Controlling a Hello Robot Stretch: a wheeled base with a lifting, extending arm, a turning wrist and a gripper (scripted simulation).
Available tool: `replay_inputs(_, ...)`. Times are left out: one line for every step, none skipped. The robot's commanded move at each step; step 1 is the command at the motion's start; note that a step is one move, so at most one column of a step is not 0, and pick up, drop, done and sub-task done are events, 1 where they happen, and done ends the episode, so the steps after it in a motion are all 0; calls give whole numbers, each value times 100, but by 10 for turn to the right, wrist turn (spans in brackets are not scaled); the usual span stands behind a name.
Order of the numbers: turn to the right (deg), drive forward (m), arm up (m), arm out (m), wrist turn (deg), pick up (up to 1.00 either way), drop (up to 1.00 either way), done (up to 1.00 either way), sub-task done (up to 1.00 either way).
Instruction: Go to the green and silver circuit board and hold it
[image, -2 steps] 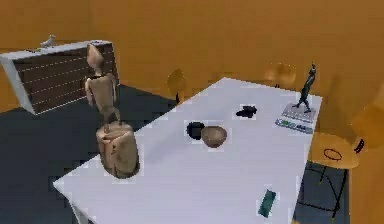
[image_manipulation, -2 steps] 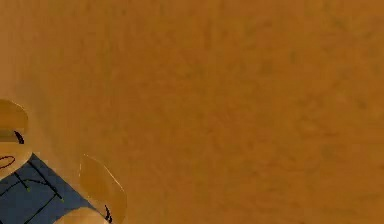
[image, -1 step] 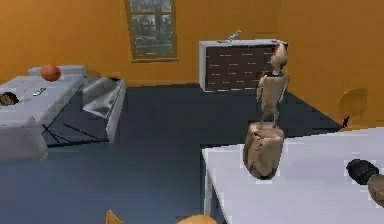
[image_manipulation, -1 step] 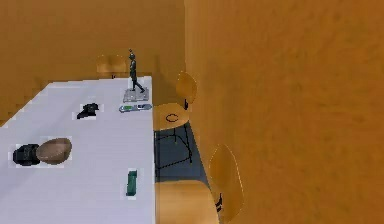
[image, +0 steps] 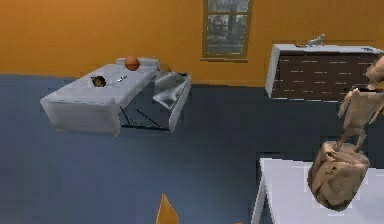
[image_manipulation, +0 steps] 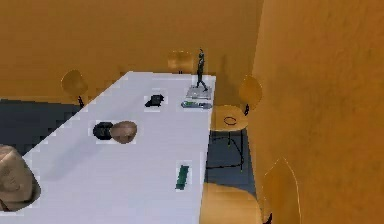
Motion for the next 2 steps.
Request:
replay_inputs(0, 0, 50, 0, 0, 0, 0, 0, 0)
replay_inputs(0, 0, 32, 0, 0, 0, 0, 0, 0)
